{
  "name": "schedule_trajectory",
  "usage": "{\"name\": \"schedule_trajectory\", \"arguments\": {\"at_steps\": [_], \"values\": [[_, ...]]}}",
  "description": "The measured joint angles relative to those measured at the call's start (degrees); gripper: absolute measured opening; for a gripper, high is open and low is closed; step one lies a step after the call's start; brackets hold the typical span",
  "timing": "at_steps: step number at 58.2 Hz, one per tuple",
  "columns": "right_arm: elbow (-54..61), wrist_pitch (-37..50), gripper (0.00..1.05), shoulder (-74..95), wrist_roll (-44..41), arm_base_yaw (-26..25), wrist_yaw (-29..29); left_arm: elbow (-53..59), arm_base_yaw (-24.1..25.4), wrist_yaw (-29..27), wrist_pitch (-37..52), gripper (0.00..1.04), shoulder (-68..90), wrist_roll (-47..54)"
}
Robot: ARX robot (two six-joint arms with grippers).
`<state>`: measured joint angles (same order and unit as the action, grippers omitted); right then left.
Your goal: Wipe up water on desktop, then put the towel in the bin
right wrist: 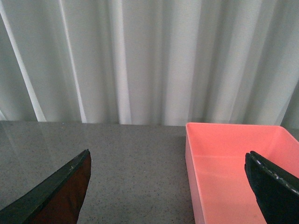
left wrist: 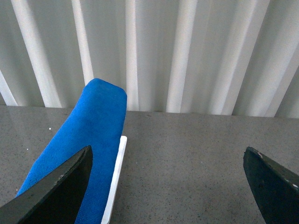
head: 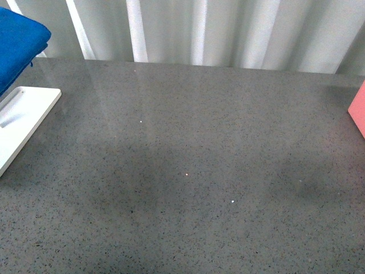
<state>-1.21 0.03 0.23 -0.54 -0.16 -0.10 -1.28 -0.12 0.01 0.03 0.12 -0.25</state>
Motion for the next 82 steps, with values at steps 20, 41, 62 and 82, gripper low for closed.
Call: {"name": "schedule_trajectory", "arguments": {"at_steps": [20, 41, 62, 82], "values": [[0.00, 0.00, 0.98, 0.00, 0.00, 0.00, 0.02, 0.00, 0.00, 0.00, 0.00, 0.98, 0.00, 0.00], [0.00, 0.00, 0.98, 0.00, 0.00, 0.00, 0.00, 0.00, 0.00, 0.00, 0.00, 0.98, 0.00, -0.02], [0.00, 0.00, 0.98, 0.00, 0.00, 0.00, 0.02, 0.00, 0.00, 0.00, 0.00, 0.98, 0.00, -0.02], [0.00, 0.00, 0.98, 0.00, 0.00, 0.00, 0.00, -1.73, 1.44, 4.37, -5.40, 0.98, 2.34, -2.84]]}}
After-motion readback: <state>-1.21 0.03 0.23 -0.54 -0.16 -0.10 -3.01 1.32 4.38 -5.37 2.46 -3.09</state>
